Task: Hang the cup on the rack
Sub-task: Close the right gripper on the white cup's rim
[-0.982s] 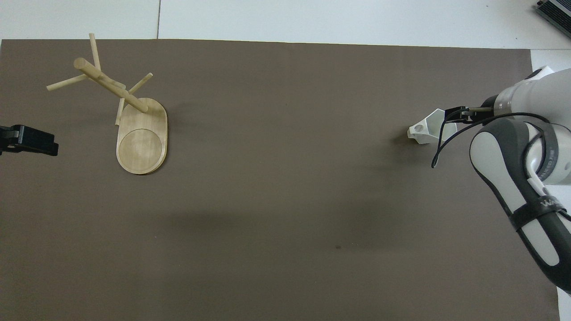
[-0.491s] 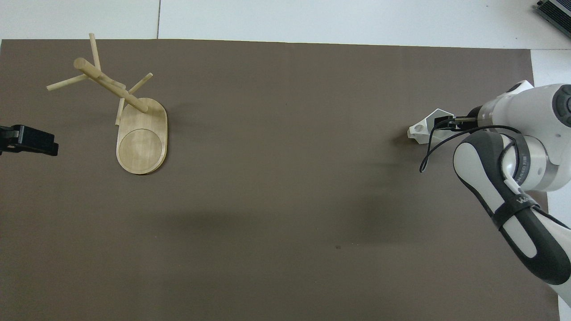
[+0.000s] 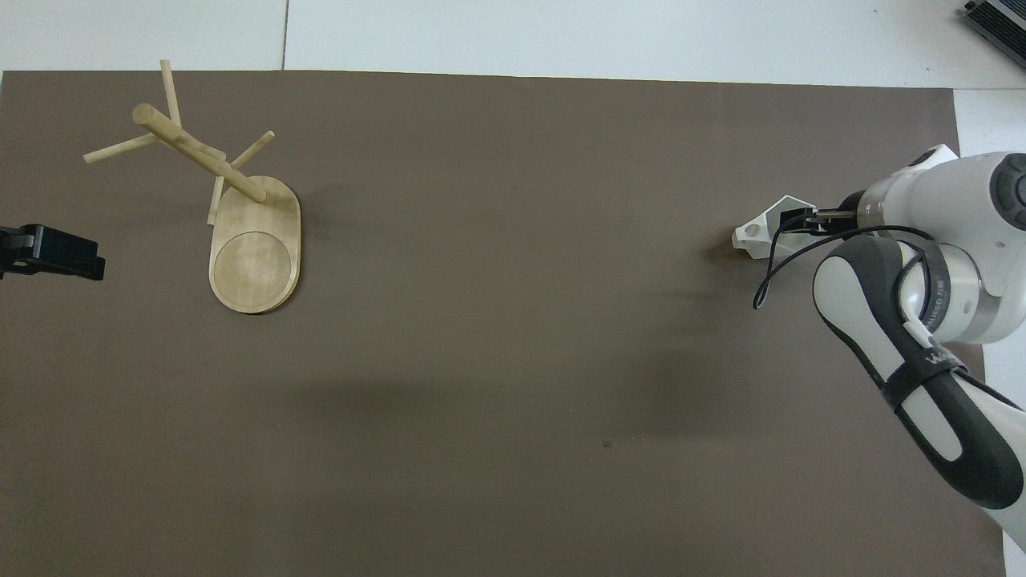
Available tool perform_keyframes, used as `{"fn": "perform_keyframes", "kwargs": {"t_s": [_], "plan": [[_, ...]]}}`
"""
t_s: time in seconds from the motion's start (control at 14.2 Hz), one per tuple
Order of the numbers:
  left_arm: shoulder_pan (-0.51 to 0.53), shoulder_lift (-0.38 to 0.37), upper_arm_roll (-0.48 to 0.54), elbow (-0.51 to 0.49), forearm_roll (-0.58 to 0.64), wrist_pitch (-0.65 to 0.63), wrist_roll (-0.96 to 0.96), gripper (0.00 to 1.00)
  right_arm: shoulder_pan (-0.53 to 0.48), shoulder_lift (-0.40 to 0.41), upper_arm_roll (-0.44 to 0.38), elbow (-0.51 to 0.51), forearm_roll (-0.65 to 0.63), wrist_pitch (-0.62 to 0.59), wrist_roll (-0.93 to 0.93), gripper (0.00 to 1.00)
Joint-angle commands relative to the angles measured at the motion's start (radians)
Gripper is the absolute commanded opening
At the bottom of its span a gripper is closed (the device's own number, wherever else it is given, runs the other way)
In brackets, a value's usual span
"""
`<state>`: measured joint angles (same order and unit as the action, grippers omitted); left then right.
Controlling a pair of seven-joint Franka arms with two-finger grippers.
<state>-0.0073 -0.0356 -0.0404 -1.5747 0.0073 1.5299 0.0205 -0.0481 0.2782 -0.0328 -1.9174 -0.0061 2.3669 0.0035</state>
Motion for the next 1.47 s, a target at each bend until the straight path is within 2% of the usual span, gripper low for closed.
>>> {"fn": "perform_keyframes", "kwargs": {"t_s": [0.0,0.07,0.28,0.49,0.84,0.91,1.4], "plan": [[0.012,-0.014,-0.006,-0.016,-0.007,0.001,-0.005,1.00,-0.012,-0.002,0.008,-0.023,-0.003,0.034,0.009,0.91],[0.010,-0.014,-0.006,-0.016,-0.007,0.001,-0.005,1.00,-0.012,-0.002,0.008,-0.025,-0.003,0.034,0.009,0.89],[0.012,-0.014,-0.006,-0.016,-0.007,0.001,-0.005,1.00,-0.012,-0.002,0.010,-0.023,-0.003,0.034,0.009,0.74],[0.010,-0.014,-0.006,-0.016,-0.007,0.001,-0.005,1.00,-0.012,-0.002,0.010,-0.023,-0.003,0.032,0.010,0.43],[0.012,-0.014,-0.006,-0.016,-0.009,0.001,-0.005,1.00,-0.012,-0.001,0.010,-0.020,-0.003,0.032,0.015,0.04],[0.010,-0.014,-0.006,-0.016,-0.007,0.001,-0.005,1.00,-0.012,-0.001,0.010,-0.020,-0.003,0.032,0.018,0.00],[0.012,-0.014,-0.006,-0.016,-0.007,0.001,-0.005,1.00,-0.015,0.003,0.008,-0.006,-0.003,0.028,0.021,0.00]]}}
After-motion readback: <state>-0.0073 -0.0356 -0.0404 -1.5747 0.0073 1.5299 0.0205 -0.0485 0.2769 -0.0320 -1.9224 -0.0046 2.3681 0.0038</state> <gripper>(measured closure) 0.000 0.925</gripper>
